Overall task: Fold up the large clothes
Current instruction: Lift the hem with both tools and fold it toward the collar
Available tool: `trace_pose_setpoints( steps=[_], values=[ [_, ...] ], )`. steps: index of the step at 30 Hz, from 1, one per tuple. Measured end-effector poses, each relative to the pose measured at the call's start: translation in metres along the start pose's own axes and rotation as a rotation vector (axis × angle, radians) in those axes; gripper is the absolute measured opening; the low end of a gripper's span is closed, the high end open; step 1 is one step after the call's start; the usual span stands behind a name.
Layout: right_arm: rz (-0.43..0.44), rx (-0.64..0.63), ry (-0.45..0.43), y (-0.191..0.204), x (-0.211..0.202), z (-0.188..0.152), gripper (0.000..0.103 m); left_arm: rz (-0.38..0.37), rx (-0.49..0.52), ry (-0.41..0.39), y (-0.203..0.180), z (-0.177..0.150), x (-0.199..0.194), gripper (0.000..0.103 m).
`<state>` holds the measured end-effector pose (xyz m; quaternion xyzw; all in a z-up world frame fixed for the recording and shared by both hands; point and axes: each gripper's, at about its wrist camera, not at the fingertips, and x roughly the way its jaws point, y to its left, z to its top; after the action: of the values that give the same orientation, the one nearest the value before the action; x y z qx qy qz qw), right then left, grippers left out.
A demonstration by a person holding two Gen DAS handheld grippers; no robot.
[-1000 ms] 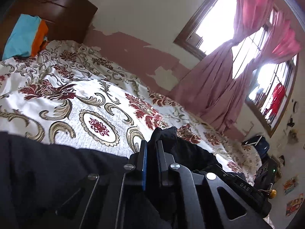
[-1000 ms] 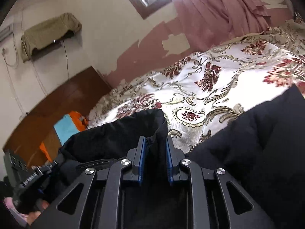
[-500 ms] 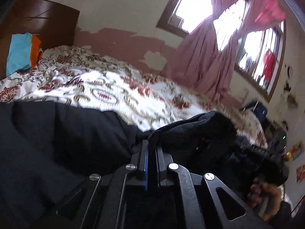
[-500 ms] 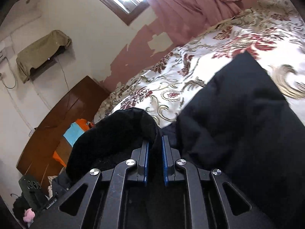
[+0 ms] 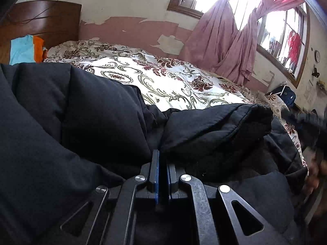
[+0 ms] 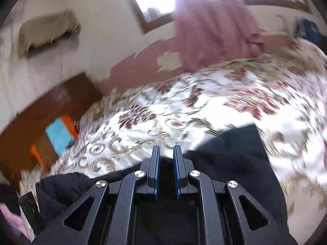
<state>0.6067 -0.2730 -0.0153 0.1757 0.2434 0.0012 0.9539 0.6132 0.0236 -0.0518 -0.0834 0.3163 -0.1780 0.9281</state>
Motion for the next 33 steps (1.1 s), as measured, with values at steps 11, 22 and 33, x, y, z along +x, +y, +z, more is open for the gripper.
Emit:
trace_pose_setpoints(
  steps=[11,22,33],
  values=[
    [0.061,-0.215,0.338,0.012,0.061,-0.034,0.012,-0.207,-0.087,-0.092,0.024,-0.005,-0.012,0.007],
    [0.197,-0.108,0.316,-0.014,0.061,-0.057,0.012,-0.462,-0.03,-0.317,0.011,0.0,-0.071,0.011],
    [0.301,-0.04,0.373,-0.022,0.071,-0.067,0.012,-0.152,0.123,0.247,-0.047,0.025,0.041,0.007]
  ],
)
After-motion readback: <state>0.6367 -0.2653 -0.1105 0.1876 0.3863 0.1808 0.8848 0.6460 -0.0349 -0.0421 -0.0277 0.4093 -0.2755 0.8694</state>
